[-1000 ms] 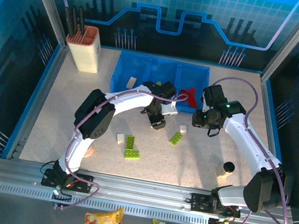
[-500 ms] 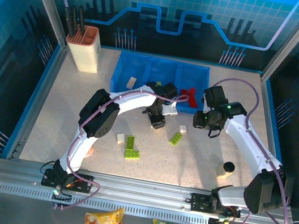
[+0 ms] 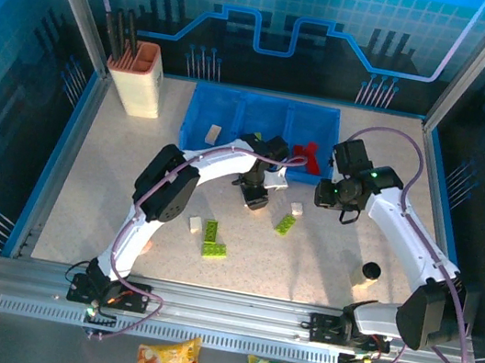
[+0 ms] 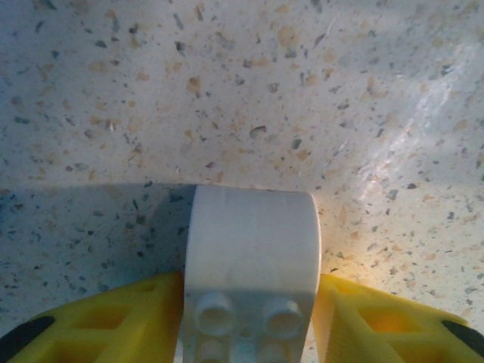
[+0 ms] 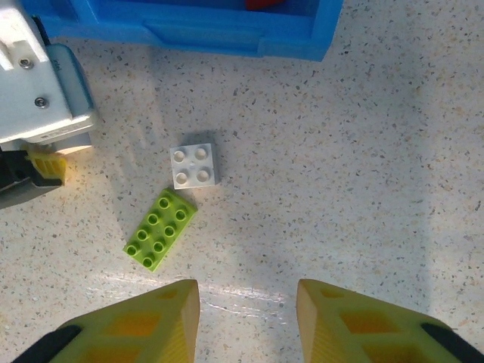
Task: Sort the legos into containers by color
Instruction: Pick up the lego from the center of the table.
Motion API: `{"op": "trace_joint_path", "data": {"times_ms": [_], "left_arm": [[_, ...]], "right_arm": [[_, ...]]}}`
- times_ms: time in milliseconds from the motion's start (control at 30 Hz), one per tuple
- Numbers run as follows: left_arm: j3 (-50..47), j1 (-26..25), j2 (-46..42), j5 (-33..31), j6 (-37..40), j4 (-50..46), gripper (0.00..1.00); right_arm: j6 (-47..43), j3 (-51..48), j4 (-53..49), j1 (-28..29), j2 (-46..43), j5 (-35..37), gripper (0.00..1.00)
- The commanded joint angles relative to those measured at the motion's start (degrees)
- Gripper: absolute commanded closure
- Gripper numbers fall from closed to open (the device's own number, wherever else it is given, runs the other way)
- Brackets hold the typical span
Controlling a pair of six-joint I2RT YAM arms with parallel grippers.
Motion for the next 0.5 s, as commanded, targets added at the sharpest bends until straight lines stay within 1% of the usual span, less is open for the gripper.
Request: {"op": "trace_joint_path", "data": {"times_ms": [0, 233, 467], "left_arm": [[1.9, 0.0, 0.8, 0.4, -0.6, -2.3, 0.56], [1.9, -0.2, -0.5, 0.6, -0.5, -2.5, 0.64], [0.3, -0.2, -4.0, 0.0, -0.9, -2.5, 0.66]], "right_arm": [[-0.5, -0.6, -1.8, -0.8, -1.6, 0.9, 0.61], [-0.6, -0.8, -2.1, -1.2, -2.3, 0.8, 0.61], [-0.8, -0.2, -2.1, -1.3, -2.1, 0.9, 0.61]]}}
